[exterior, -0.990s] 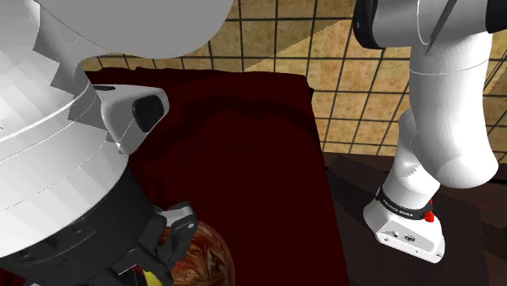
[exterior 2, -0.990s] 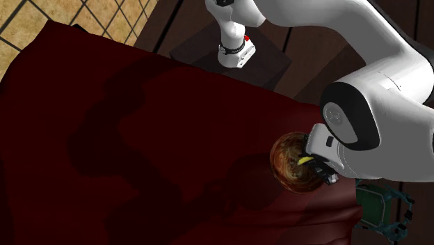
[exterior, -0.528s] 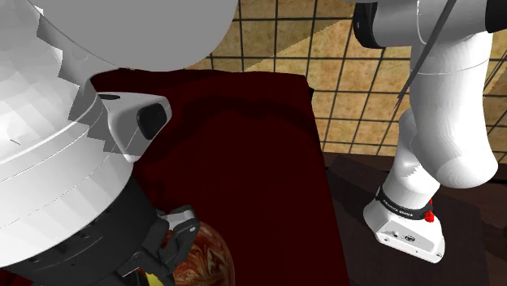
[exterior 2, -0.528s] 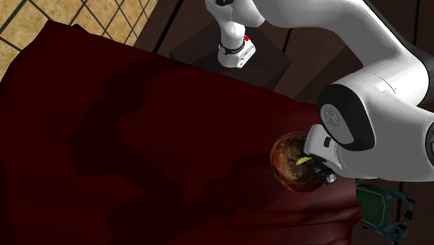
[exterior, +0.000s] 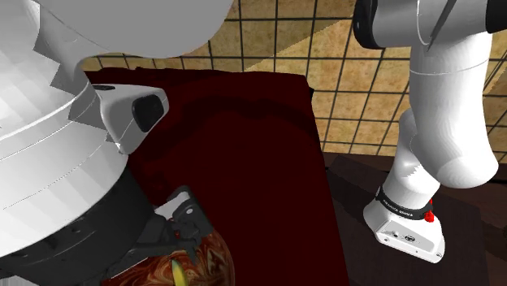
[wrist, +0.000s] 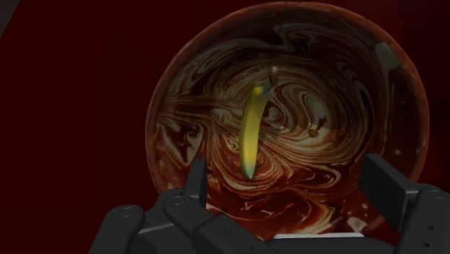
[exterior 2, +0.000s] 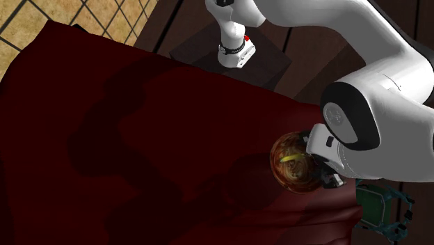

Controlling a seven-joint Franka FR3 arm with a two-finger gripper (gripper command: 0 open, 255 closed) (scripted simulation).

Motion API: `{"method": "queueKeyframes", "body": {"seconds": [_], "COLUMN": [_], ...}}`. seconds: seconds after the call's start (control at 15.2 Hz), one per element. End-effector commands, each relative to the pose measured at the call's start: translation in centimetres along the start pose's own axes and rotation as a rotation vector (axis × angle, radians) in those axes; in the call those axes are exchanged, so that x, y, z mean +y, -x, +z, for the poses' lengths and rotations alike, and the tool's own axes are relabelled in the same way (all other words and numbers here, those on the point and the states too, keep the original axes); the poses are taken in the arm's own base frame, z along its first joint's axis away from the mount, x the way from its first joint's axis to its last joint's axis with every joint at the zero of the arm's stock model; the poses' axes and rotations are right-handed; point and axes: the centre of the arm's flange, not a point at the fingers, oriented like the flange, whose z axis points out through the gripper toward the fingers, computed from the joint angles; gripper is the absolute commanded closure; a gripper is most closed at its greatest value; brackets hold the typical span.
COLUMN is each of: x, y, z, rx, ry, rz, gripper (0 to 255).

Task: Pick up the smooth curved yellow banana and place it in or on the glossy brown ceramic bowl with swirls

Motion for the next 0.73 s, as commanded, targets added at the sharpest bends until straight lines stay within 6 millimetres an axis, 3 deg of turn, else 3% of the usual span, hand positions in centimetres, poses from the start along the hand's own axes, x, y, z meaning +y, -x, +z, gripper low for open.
{"method": "queueKeyframes", "body": {"seconds": [0.0,0.13,0.66], "x": [0.0,0.0,0.0], "y": [0.0,0.0,0.0], "z": [-1.9,-4.3,-4.3], "rx": [0.0,0.0,0.0], "ry": [0.001,0.001,0.001], "rz": [0.0,0.0,0.0], "gripper": [0,0,0]}}
